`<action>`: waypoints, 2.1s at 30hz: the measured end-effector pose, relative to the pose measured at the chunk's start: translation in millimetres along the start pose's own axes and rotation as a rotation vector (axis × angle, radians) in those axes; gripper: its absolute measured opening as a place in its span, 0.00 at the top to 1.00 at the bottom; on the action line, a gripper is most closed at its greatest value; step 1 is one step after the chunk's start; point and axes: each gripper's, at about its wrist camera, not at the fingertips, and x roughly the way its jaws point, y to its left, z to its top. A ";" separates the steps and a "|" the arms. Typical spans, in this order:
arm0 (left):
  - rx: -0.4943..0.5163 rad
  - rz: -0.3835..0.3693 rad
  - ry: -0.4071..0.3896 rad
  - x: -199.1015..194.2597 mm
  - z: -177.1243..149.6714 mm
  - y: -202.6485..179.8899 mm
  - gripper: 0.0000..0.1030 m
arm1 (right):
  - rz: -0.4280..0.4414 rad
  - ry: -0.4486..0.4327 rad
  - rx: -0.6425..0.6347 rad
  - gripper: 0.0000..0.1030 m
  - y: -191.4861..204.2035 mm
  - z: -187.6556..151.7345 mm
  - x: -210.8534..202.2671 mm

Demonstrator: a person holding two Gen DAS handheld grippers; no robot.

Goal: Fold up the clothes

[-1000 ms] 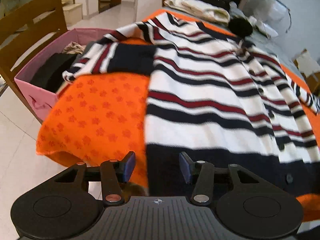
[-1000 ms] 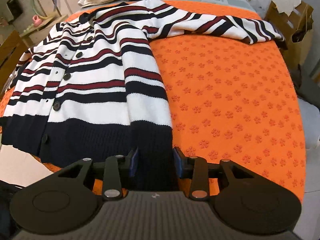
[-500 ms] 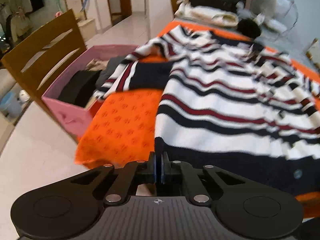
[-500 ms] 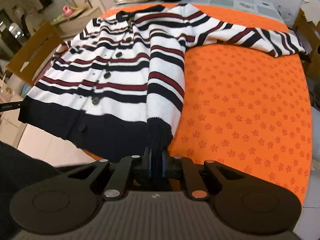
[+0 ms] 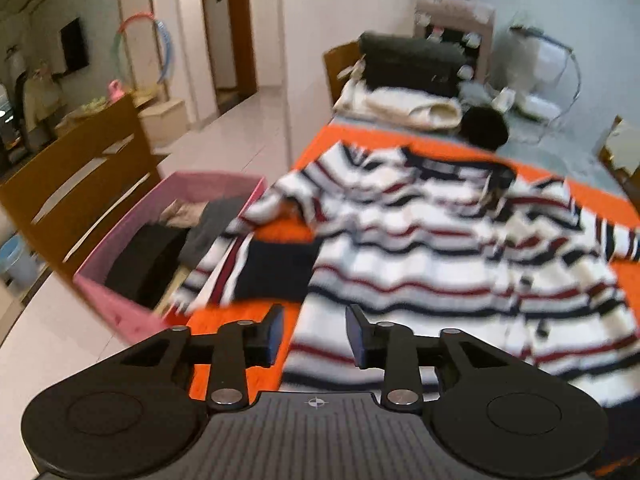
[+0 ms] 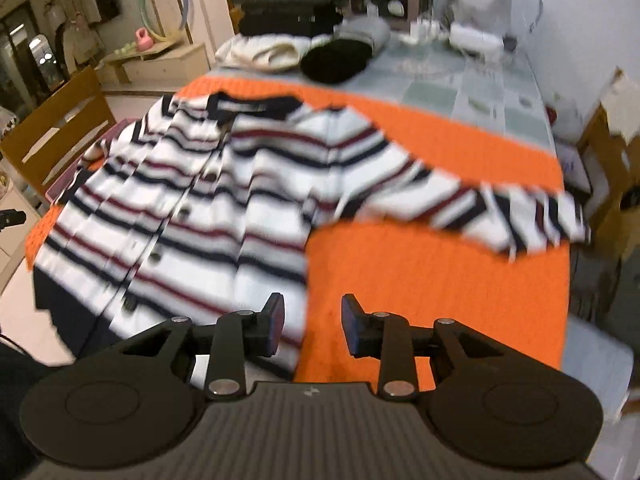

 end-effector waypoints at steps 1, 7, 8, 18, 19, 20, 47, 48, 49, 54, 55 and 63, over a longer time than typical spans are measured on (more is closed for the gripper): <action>-0.002 -0.019 -0.010 6.6 9.4 -4.0 0.61 | -0.004 -0.014 -0.009 0.60 -4.9 10.0 0.6; -0.042 -0.165 -0.039 53.2 67.4 -29.6 0.57 | -0.042 -0.024 -0.038 0.57 -40.8 66.5 37.7; -0.057 -0.194 -0.036 62.3 76.5 -34.2 0.55 | -0.044 -0.018 -0.029 0.57 -48.8 72.5 45.3; -0.007 -0.374 0.057 174.6 142.6 -108.8 0.54 | -0.072 0.041 0.018 0.51 -102.1 106.0 126.8; 0.003 -0.395 0.067 185.3 147.5 -116.8 0.53 | -0.066 0.044 0.020 0.50 -105.2 110.0 133.8; 0.013 -0.415 0.076 196.0 152.3 -124.8 0.53 | -0.058 0.046 0.023 0.49 -108.3 114.0 140.7; 0.104 -0.687 0.091 316.6 206.1 -246.3 0.94 | -0.152 0.075 -0.005 0.96 -157.3 151.4 141.7; 0.116 -0.683 0.100 320.7 205.0 -250.4 0.94 | -0.168 0.079 -0.002 0.96 -162.8 151.0 144.7; 0.128 -0.680 0.109 324.7 204.0 -254.5 0.94 | -0.183 0.084 0.000 0.96 -167.6 150.6 148.0; 0.189 -0.663 0.154 344.6 198.9 -274.5 0.93 | -0.214 0.136 -0.029 0.96 -172.0 141.9 174.0; 0.191 -0.668 0.163 344.7 200.2 -273.5 0.92 | -0.216 0.129 -0.026 0.96 -170.9 141.8 170.2; 0.124 -0.717 0.152 316.0 226.9 -236.2 0.48 | -0.232 0.073 -0.006 0.82 -161.9 141.2 139.9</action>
